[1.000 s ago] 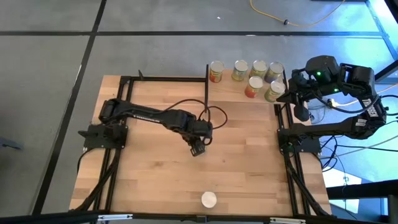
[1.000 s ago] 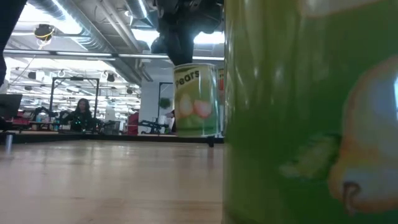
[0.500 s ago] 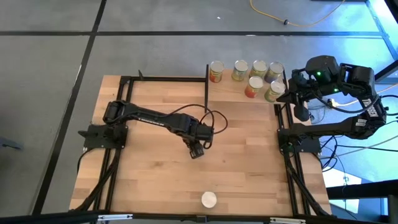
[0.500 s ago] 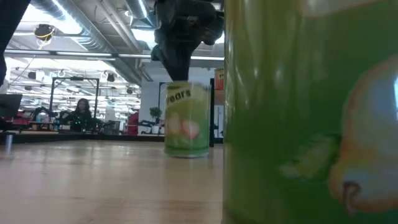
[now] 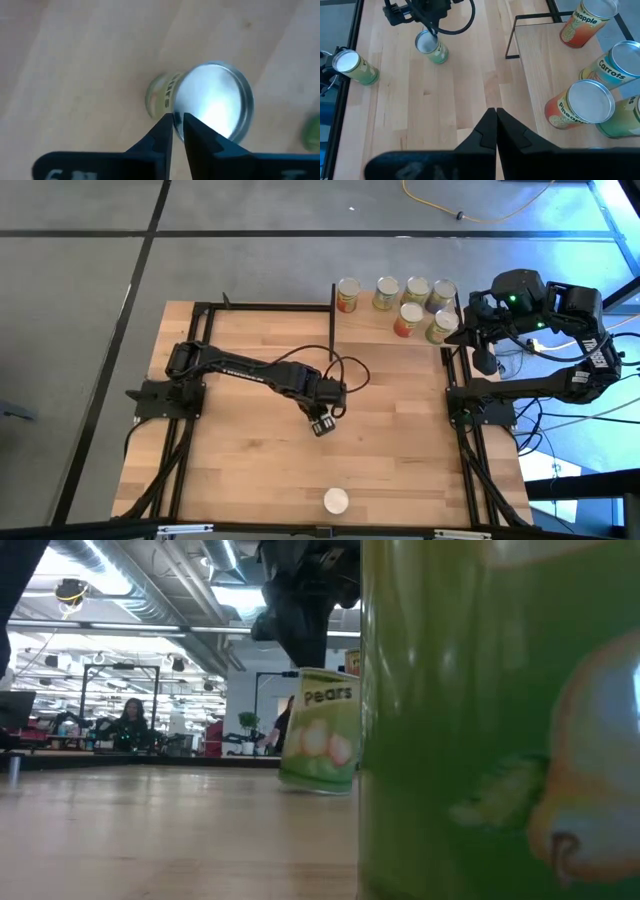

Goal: Pick and place cans onto a shelf
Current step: Put the left canned pears on the shelf

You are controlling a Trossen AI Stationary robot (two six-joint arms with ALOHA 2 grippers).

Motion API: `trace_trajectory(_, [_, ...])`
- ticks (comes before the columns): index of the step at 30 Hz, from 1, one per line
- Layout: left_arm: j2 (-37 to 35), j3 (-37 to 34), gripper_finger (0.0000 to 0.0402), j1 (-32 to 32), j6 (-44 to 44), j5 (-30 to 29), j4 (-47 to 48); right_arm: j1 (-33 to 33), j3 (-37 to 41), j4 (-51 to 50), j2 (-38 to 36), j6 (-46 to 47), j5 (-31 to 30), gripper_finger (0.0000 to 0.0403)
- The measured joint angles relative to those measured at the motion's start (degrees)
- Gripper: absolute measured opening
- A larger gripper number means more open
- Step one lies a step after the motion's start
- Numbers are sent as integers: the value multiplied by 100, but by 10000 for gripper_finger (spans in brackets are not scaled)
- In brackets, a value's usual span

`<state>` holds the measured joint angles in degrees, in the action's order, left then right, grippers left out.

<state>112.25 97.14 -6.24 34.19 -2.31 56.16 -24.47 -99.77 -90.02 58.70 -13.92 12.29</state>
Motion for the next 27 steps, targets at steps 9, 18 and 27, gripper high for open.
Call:
trace_trajectory(9, [-1, 0, 47, 178, -145, 726, -28, 0, 0, 13, 0, -149, -2, 4])
trace_trajectory(18, [-422, 0, 47, 212, -142, 593, 6, 3, 0, 488, 0, -234, 491, 4])
trace_trajectory(27, [-1713, 9, 47, -59, -157, -423, 204, 336, 0, 959, 234, -333, 526, 3])
